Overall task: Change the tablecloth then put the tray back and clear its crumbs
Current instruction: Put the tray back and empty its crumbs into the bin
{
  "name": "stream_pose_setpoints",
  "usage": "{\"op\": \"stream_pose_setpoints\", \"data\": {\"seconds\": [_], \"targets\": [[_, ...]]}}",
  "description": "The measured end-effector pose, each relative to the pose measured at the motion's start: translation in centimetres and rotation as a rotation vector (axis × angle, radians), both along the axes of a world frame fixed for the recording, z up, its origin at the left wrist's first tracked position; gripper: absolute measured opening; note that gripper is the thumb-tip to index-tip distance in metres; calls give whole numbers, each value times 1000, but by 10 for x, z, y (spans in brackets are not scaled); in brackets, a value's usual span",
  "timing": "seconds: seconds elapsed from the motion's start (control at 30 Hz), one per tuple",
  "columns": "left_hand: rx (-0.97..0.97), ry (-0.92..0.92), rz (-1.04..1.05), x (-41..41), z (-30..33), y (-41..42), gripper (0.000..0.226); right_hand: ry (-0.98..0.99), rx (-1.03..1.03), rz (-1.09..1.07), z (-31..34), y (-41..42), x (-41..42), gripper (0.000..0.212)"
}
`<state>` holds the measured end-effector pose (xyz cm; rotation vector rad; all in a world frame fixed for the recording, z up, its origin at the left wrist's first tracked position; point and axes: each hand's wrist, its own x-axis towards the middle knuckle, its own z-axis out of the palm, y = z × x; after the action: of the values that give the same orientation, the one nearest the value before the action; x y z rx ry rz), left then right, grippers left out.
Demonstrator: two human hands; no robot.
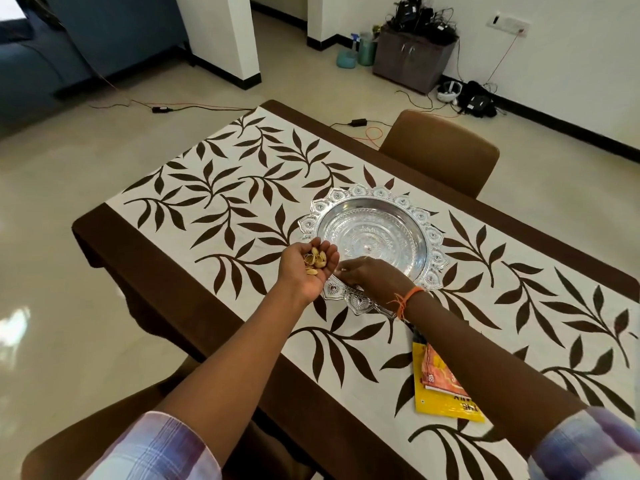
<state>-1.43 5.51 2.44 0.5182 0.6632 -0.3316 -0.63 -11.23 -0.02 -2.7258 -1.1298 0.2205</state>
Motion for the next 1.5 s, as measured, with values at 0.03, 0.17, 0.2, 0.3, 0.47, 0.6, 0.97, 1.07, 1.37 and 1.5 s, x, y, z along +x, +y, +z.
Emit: {"op": "stream_pose_setpoints", "data": {"seconds": [0.03, 0.17, 0.2, 0.3, 0.47, 0.6, 0.97, 1.07, 1.37, 1.5], "targets": [[-2, 1, -2, -1, 0, -1, 27, -37, -19, -22, -1, -2, -1, 22], [1, 2, -11, -2, 0, -5, 26, -57, -90, -242, 5, 2, -4, 19], [5, 1, -13, -2, 0, -6, 27, -43, -83, -293, 7, 3, -3, 17], [31, 4, -18, -2, 1, -9, 28, 67, 190, -522, 9, -1, 5, 9], [45, 26, -17, -4, 4, -16, 29, 734, 1216, -900, 34, -11, -1, 22], [26, 47, -42, -6, 8, -28, 27, 639, 1130, -748, 61, -2, -5, 22], [56, 27, -60, -2, 22, -33, 36, -89, 250, -347, 78, 39, -7, 26], [27, 28, -38, 1, 26, -31, 31, -81, 658, -454, 81, 28, -13, 34], [18, 59, 38, 6, 13, 11, 32, 309, -112, -632, -11, -24, -16, 64], [29, 53, 2, 3, 8, 6, 31, 334, -35, -439, -3, 11, -15, 49]]}}
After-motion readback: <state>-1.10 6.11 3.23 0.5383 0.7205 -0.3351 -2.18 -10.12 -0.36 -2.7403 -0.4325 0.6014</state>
